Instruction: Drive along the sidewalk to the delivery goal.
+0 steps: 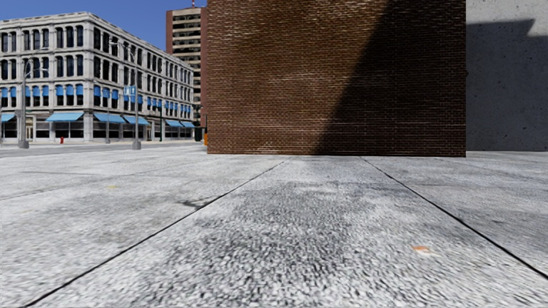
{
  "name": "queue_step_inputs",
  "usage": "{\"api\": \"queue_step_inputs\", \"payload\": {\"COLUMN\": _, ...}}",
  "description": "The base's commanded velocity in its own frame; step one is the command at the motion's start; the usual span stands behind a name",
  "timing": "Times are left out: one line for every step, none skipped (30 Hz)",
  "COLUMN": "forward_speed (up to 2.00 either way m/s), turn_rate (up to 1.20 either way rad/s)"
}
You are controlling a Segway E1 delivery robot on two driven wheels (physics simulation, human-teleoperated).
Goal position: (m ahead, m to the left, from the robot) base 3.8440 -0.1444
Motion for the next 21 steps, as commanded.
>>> {"api": "queue_step_inputs", "payload": {"forward_speed": 2.00, "turn_rate": 0.27}}
{"api": "queue_step_inputs", "payload": {"forward_speed": 2.00, "turn_rate": 0.27}}
{"api": "queue_step_inputs", "payload": {"forward_speed": 2.00, "turn_rate": 0.27}}
{"api": "queue_step_inputs", "payload": {"forward_speed": 2.00, "turn_rate": 0.27}}
{"api": "queue_step_inputs", "payload": {"forward_speed": 2.00, "turn_rate": 0.27}}
{"api": "queue_step_inputs", "payload": {"forward_speed": 2.00, "turn_rate": 0.26}}
{"api": "queue_step_inputs", "payload": {"forward_speed": 2.00, "turn_rate": 0.20}}
{"api": "queue_step_inputs", "payload": {"forward_speed": 2.00, "turn_rate": 0.20}}
{"api": "queue_step_inputs", "payload": {"forward_speed": 2.00, "turn_rate": 0.02}}
{"api": "queue_step_inputs", "payload": {"forward_speed": 2.00, "turn_rate": 0.00}}
{"api": "queue_step_inputs", "payload": {"forward_speed": 2.00, "turn_rate": 0.00}}
{"api": "queue_step_inputs", "payload": {"forward_speed": 2.00, "turn_rate": 0.00}}
{"api": "queue_step_inputs", "payload": {"forward_speed": 2.00, "turn_rate": 0.00}}
{"api": "queue_step_inputs", "payload": {"forward_speed": 2.00, "turn_rate": 0.00}}
{"api": "queue_step_inputs", "payload": {"forward_speed": 2.00, "turn_rate": 0.00}}
{"api": "queue_step_inputs", "payload": {"forward_speed": 2.00, "turn_rate": 0.00}}
{"api": "queue_step_inputs", "payload": {"forward_speed": 2.00, "turn_rate": 0.00}}
{"api": "queue_step_inputs", "payload": {"forward_speed": 2.00, "turn_rate": 0.00}}
{"api": "queue_step_inputs", "payload": {"forward_speed": 2.00, "turn_rate": 0.00}}
{"api": "queue_step_inputs", "payload": {"forward_speed": 2.00, "turn_rate": 0.00}}
{"api": "queue_step_inputs", "payload": {"forward_speed": 2.00, "turn_rate": 0.00}}
